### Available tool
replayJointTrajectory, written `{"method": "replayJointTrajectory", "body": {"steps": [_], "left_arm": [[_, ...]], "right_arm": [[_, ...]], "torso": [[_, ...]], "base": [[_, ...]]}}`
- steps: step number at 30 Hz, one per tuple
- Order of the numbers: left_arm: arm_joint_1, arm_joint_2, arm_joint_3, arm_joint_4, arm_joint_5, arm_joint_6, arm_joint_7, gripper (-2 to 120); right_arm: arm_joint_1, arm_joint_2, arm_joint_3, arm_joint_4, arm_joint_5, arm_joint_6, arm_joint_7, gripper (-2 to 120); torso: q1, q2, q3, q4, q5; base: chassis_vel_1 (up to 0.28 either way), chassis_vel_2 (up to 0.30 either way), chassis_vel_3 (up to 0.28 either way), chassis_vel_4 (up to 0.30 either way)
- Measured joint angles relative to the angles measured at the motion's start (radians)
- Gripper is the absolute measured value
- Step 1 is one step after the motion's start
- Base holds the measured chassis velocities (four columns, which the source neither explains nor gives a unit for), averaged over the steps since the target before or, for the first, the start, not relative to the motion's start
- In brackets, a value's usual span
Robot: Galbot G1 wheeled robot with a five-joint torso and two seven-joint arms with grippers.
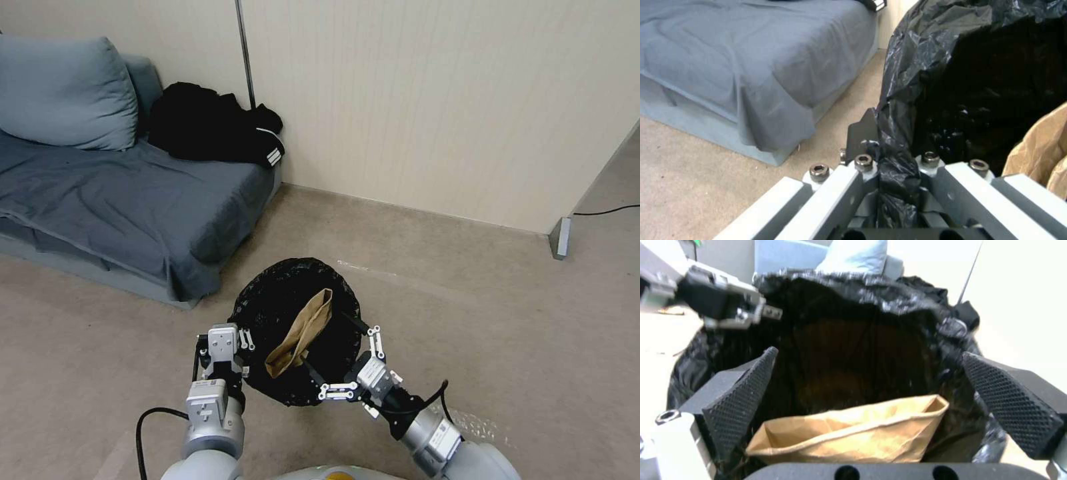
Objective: Pick up the trash bin, then pick up the garbage from the floor and place it into the trash bin.
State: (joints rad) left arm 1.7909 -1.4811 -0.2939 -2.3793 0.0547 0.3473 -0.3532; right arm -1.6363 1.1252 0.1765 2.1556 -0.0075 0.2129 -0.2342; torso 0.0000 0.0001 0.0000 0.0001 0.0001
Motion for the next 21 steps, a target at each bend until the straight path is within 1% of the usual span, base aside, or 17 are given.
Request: {"method": "replayJointTrajectory", "body": {"steps": [2, 3, 4, 6, 7, 8, 10, 11, 12, 13, 14, 15, 18, 21], "left_arm": [[-0.001, 0.0, -0.004, 0.001, 0.008, -0.007, 0.009, 1], [-0.002, 0.0, -0.007, 0.009, 0.016, -0.013, 0.013, 1], [-0.002, 0.0, -0.007, 0.009, 0.016, -0.013, 0.013, 1], [0.0, 0.0, -0.008, 0.018, 0.023, -0.024, 0.02, 1], [0.0, 0.0, -0.008, 0.018, 0.023, -0.024, 0.02, 1], [0.001, 0.001, -0.01, 0.02, 0.026, -0.03, 0.023, 1], [0.004, 0.001, -0.013, 0.023, 0.029, -0.04, 0.024, 1], [0.004, 0.001, -0.013, 0.023, 0.029, -0.04, 0.024, 1], [0.005, 0.001, -0.013, 0.023, 0.029, -0.041, 0.024, 1], [0.005, 0.001, -0.013, 0.024, 0.029, -0.041, 0.024, 1], [0.006, 0.001, -0.015, 0.025, 0.028, -0.042, 0.024, 1], [0.006, 0.001, -0.015, 0.025, 0.028, -0.042, 0.024, 1], [0.008, 0.0, -0.02, 0.032, 0.026, -0.043, 0.02, 1], [0.009, 0.0, -0.023, 0.035, 0.02, -0.045, 0.017, 1]], "right_arm": [[-0.02, 0.007, 0.018, 0.036, -0.014, 0.024, 0.002, 100], [-0.034, 0.031, 0.038, 0.071, -0.038, 0.05, 0.01, 100], [-0.034, 0.031, 0.038, 0.071, -0.038, 0.05, 0.01, 100], [-0.054, 0.088, 0.068, 0.121, -0.081, 0.081, 0.035, 100], [-0.054, 0.088, 0.068, 0.121, -0.081, 0.081, 0.035, 100], [-0.064, 0.114, 0.077, 0.139, -0.099, 0.091, 0.053, 100], [-0.111, 0.189, 0.099, 0.18, -0.16, 0.12, 0.117, 100], [-0.111, 0.189, 0.099, 0.18, -0.16, 0.12, 0.117, 100], [-0.132, 0.217, 0.108, 0.191, -0.184, 0.13, 0.143, 100], [-0.139, 0.226, 0.112, 0.194, -0.191, 0.134, 0.151, 100], [-0.165, 0.261, 0.129, 0.205, -0.216, 0.146, 0.176, 100], [-0.165, 0.261, 0.129, 0.205, -0.216, 0.146, 0.176, 100], [-0.196, 0.308, 0.161, 0.205, -0.232, 0.162, 0.203, 100], [-0.211, 0.324, 0.184, 0.183, -0.233, 0.178, 0.217, 100]], "torso": [[0.0, 0.0, 0.0, 0.0, -0.0001], [0.0, 0.0, 0.0, -0.0001, -0.0001], [0.0, 0.0, 0.0, -0.0001, -0.0001], [0.0, 0.0, 0.0, -0.0001, -0.0003], [0.0, 0.0, 0.0, -0.0001, -0.0003], [0.0, 0.0, 0.0, 0.0, -0.0003], [0.0, 0.0, 0.0, 0.0, -0.0003], [0.0, 0.0, 0.0, 0.0, -0.0003], [0.0, 0.0, 0.0, -0.0003, -0.0002], [0.0, 0.0, 0.0, -0.0002, -0.0003], [0.0, 0.0, 0.0, -0.0003, -0.0002], [0.0, 0.0, 0.0, -0.0003, -0.0002], [0.0, 0.0, 0.0, -0.0001, -0.0003], [0.0, 0.0, 0.0, 0.0, -0.0002]], "base": [[0.0, 0.0, 0.0, 0.0], [0.0, 0.0, 0.0, 0.0], [0.0, 0.0, 0.0, 0.0], [0.0, 0.0, 0.0, 0.0], [0.0, 0.0, 0.0, 0.0], [0.0, 0.0, 0.0, 0.0], [0.0, 0.0, 0.0, 0.0], [0.0, 0.0, 0.0, 0.0], [0.0, 0.0, 0.0, 0.0], [0.0, 0.0, 0.0, 0.0], [0.0, 0.0, 0.0, 0.0], [0.0, 0.0, 0.0, 0.0], [0.0, 0.0, 0.0, 0.0], [0.0, 0.0, 0.0, 0.0]]}}
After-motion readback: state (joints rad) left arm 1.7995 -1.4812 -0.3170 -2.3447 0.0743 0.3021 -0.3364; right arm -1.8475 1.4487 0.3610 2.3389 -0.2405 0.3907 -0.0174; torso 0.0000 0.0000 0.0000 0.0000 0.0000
